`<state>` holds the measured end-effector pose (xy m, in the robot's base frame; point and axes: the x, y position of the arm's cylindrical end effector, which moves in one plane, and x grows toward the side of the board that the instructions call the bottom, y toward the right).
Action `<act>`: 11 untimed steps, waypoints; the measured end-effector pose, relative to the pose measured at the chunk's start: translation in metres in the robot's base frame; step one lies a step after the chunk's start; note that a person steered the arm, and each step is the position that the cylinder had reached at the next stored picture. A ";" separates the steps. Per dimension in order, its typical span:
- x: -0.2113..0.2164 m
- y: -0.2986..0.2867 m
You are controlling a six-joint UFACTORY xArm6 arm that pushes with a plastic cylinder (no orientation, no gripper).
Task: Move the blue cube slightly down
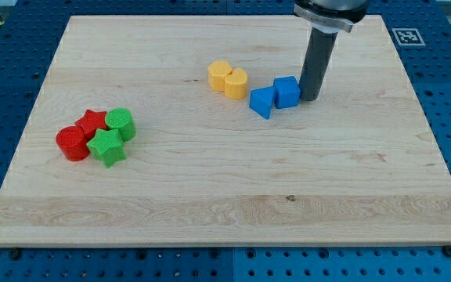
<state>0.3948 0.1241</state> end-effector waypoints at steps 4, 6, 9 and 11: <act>-0.056 0.000; -0.034 -0.022; -0.013 -0.049; -0.014 -0.017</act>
